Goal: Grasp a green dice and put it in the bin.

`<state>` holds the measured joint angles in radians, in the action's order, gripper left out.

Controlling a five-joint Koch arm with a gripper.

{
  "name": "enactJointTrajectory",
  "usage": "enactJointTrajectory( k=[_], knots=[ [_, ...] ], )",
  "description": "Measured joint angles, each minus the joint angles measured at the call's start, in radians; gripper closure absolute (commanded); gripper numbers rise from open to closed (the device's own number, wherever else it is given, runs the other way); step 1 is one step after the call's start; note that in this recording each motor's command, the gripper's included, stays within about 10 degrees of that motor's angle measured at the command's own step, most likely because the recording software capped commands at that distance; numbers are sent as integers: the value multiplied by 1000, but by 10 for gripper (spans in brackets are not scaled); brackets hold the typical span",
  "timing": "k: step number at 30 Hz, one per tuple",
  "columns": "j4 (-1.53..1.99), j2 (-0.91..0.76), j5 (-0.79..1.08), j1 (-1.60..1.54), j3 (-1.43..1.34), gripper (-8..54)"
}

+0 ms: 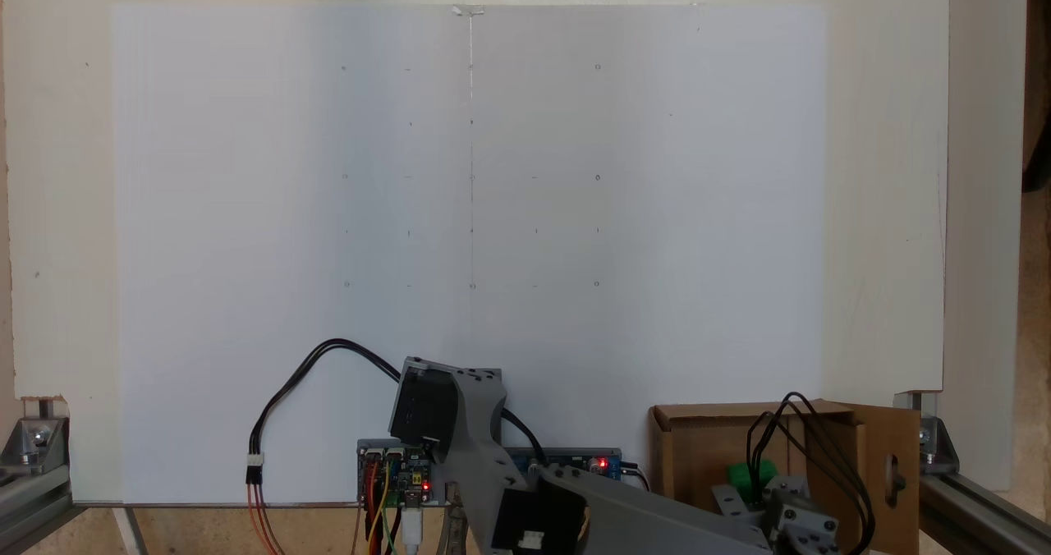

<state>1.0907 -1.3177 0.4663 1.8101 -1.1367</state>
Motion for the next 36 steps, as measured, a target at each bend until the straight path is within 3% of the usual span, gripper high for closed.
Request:
enactJointTrajectory(
  k=[4,7,11,18,28,36],
  knots=[
    [-2,92,18,14,0,301],
    [-11,144,20,15,0,126],
    [-40,173,20,17,0,0],
    [-207,164,18,0,0,14],
    [-267,-250,-216,-328,0,16],
    [-267,-380,-333,-804,0,12]
  ],
)
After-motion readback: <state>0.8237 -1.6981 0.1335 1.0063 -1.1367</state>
